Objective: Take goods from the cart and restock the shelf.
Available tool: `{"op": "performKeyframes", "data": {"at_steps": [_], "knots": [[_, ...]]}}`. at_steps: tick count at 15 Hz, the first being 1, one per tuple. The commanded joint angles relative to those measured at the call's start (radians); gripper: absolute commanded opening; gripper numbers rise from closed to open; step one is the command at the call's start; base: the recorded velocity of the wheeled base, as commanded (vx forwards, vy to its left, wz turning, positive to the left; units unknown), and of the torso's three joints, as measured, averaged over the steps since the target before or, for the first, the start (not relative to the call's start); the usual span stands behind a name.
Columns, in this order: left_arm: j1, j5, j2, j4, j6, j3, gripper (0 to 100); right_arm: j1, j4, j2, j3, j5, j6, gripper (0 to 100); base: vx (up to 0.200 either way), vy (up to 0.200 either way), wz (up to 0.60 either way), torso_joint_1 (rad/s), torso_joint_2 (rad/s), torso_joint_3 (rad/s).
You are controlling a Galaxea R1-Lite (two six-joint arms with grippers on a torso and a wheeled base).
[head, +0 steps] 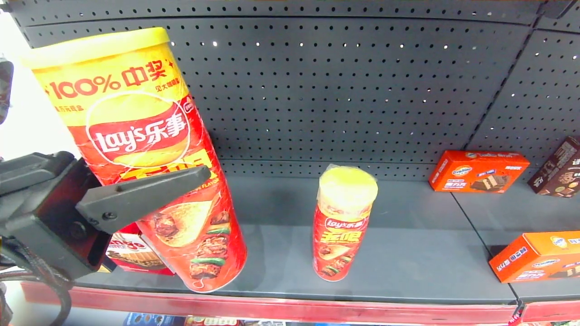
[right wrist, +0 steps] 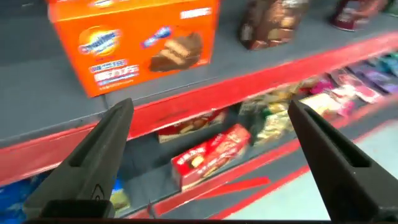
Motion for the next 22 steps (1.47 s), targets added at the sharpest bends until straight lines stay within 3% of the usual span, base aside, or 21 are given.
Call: {"op": "performKeyframes", "data": {"at_steps": [1,4,5,8,10,11,12,13,15,19,22], "knots": [[-0.002,-0.001,0.023,-0.001,0.000,-0.001,0,0.002,0.000,0.004,0.004,0.015,-0.009,100,0.000,0.000,0.00,0.000,0.00,0.000],[0.001,-0.001,0.047,0.001,0.010,-0.011,0,0.002,0.000,0.004,0.004,0.015,-0.009,100,0.000,0.000,0.00,0.000,0.00,0.000],[0.001,-0.001,0.066,0.002,0.038,-0.014,0,0.002,0.000,0.004,0.004,0.015,-0.009,100,0.000,0.000,0.00,0.000,0.00,0.000],[0.000,-0.001,0.116,0.036,0.195,-0.035,0,0.002,0.000,0.004,0.004,0.015,-0.009,100,0.000,0.000,0.00,0.000,0.00,0.000],[0.012,0.006,0.156,0.056,0.259,-0.054,0,0.002,0.000,0.004,0.004,0.015,-0.009,100,0.000,0.000,0.00,0.000,0.00,0.000],[0.009,0.009,0.161,0.053,0.271,-0.054,0,0.002,0.000,0.004,0.004,0.015,-0.009,100,0.000,0.000,0.00,0.000,0.00,0.000],[0.015,0.098,0.161,0.056,0.273,-0.110,0,0.002,0.000,0.004,0.004,0.015,-0.009,100,0.000,0.000,0.00,0.000,0.00,0.000],[0.006,0.141,0.170,0.059,0.268,-0.169,0,0.002,0.000,0.004,0.004,0.015,-0.009,100,0.000,0.000,0.00,0.000,0.00,0.000],[-0.013,0.118,0.185,0.074,0.265,-0.196,0,0.002,0.000,0.004,0.004,0.015,-0.009,100,0.000,0.000,0.00,0.000,0.00,0.000],[-0.036,0.085,0.190,0.258,0.260,-0.255,0,0.002,0.000,0.004,0.004,0.015,-0.009,100,0.000,0.000,0.00,0.000,0.00,0.000],[-0.020,0.092,0.228,0.277,0.273,-0.282,0,0.002,0.000,0.004,0.004,0.015,-0.009,100,0.000,0.000,0.00,0.000,0.00,0.000]]}}
